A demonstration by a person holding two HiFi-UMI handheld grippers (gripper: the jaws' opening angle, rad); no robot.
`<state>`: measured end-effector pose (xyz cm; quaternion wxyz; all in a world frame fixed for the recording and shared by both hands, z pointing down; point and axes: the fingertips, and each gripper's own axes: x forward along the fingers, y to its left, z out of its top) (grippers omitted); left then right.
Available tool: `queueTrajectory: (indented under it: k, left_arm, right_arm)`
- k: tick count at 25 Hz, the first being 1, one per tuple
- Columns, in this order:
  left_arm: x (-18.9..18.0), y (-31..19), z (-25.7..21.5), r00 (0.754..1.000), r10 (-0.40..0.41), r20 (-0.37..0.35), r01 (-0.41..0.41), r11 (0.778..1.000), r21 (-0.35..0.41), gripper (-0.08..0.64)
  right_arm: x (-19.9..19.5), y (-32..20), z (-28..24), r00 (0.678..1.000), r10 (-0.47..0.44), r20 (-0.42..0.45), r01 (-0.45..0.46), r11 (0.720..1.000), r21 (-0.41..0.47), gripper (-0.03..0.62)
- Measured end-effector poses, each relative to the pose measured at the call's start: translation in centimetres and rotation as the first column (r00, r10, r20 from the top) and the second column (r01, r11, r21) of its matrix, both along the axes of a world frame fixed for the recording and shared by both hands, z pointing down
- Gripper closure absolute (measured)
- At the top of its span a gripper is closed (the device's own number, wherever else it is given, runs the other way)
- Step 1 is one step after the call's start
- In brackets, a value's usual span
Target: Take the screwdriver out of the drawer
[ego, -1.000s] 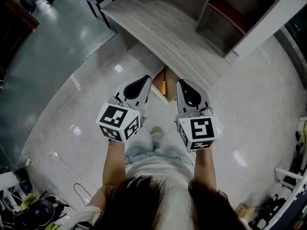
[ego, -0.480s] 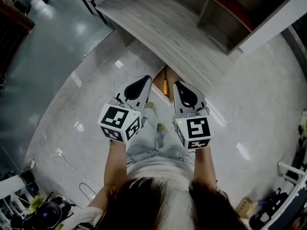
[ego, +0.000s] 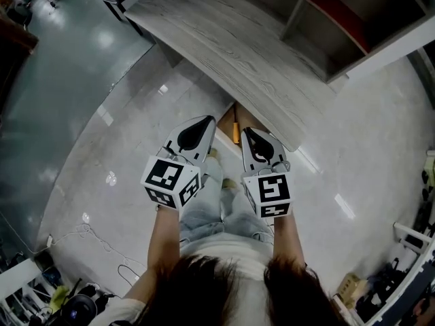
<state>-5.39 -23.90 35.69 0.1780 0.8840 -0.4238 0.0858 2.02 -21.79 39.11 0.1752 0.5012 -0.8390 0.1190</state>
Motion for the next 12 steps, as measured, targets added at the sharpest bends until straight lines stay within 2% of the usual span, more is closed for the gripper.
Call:
queueTrajectory:
  k: [12]
  left_arm:
    - [-0.6,-3.9,4.7,0.998,0.051,-0.022,-0.052,0.997,-0.048,0.543]
  right_arm:
    - [-0.8,-2.9,6.7,0.998,0.044,-0.052,-0.051,0.990,-0.129,0.563]
